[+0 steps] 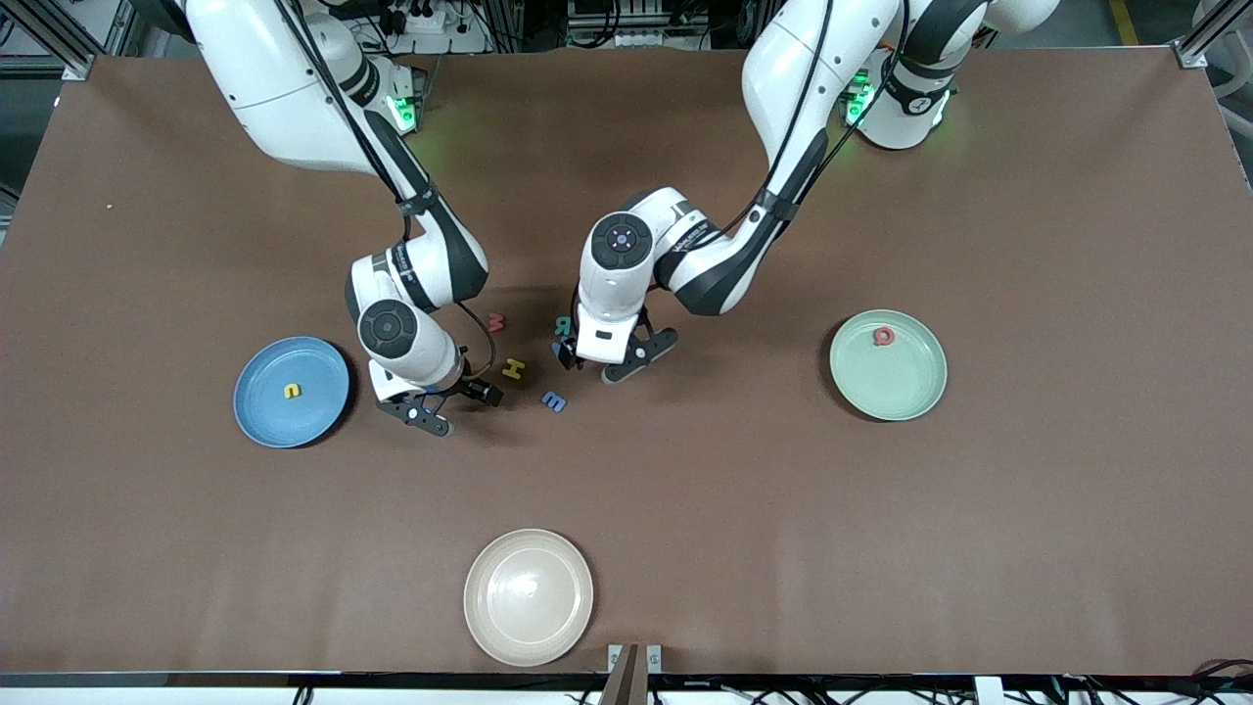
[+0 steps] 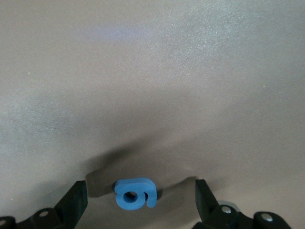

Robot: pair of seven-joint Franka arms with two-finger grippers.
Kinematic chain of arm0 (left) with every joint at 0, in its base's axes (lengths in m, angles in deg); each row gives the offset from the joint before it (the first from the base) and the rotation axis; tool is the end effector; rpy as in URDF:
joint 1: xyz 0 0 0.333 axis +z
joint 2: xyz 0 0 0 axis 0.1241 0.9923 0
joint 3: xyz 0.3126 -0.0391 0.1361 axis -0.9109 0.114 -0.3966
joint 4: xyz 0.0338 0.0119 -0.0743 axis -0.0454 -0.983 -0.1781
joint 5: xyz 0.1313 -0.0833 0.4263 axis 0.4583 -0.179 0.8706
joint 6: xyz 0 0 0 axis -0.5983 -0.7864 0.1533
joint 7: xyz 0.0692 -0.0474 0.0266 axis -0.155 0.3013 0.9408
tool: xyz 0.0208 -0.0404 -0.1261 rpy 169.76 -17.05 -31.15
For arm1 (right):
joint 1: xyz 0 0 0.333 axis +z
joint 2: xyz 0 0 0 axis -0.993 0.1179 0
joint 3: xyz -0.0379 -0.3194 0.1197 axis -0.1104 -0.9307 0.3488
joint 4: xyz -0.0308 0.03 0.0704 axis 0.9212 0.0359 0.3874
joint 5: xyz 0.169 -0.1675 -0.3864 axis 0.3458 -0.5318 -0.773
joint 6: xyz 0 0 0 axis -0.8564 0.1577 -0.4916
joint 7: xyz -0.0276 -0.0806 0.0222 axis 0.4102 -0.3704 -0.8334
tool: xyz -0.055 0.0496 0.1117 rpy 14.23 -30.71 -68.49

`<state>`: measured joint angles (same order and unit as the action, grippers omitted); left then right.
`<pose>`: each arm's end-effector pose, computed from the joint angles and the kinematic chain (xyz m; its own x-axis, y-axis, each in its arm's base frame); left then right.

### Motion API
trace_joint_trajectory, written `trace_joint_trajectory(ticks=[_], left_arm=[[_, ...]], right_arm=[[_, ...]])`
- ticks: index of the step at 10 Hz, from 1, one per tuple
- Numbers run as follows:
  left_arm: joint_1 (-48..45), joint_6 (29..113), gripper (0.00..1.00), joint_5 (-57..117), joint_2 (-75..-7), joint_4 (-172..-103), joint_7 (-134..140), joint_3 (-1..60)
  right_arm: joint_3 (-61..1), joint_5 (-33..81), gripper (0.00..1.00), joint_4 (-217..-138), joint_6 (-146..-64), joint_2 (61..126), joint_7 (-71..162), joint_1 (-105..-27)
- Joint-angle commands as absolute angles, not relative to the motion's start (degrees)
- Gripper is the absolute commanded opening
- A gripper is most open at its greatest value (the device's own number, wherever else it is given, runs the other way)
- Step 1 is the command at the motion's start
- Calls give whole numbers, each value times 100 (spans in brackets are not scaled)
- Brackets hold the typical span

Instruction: Sort upper and lower case letters into plates

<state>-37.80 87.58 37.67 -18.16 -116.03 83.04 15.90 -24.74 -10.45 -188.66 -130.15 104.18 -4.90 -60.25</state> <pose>0.5445 -0.6213 0.1833 0.7726 0.6302 -0.0768 0.6343 -0.7609 0.1371 0.6196 0.2595 0.1171 0.9068 -0.4174 -0.0588 -0.4167 -0.9087 0.0242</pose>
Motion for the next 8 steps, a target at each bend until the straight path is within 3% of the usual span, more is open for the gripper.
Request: trace_joint_trajectory(ticks=[1, 2, 3, 4, 7, 8], left_arm=[[-3857, 8877, 100, 3317, -1541, -11186, 8681, 1646], [-3857, 8983, 100, 3271, -1374, -11001, 8568, 1742], [-3892, 9079, 100, 3271, -1242, -10913, 8254, 1795], [-3945, 9272, 100, 3271, -1154, -10903, 8077, 1796], [-3998, 9370, 97, 3279, -846, -10745, 7428, 1787], [-3998, 9370, 84, 3279, -767, -10666, 7390, 1787]], right_arm=[[-2407, -825, 100, -19093, -13086, 10202, -336, -6100], [-2398, -763, 89, -19093, -13130, 10210, -336, -6091], [-2389, -745, 27, -19101, -13139, 10210, -353, -6082], [-2389, -562, 0, -19110, -13157, 10202, -362, -6038], [-2389, -490, 0, -19260, -13385, 10193, -344, -6012], [-2389, -481, 0, -19268, -13385, 10167, -336, -6012]])
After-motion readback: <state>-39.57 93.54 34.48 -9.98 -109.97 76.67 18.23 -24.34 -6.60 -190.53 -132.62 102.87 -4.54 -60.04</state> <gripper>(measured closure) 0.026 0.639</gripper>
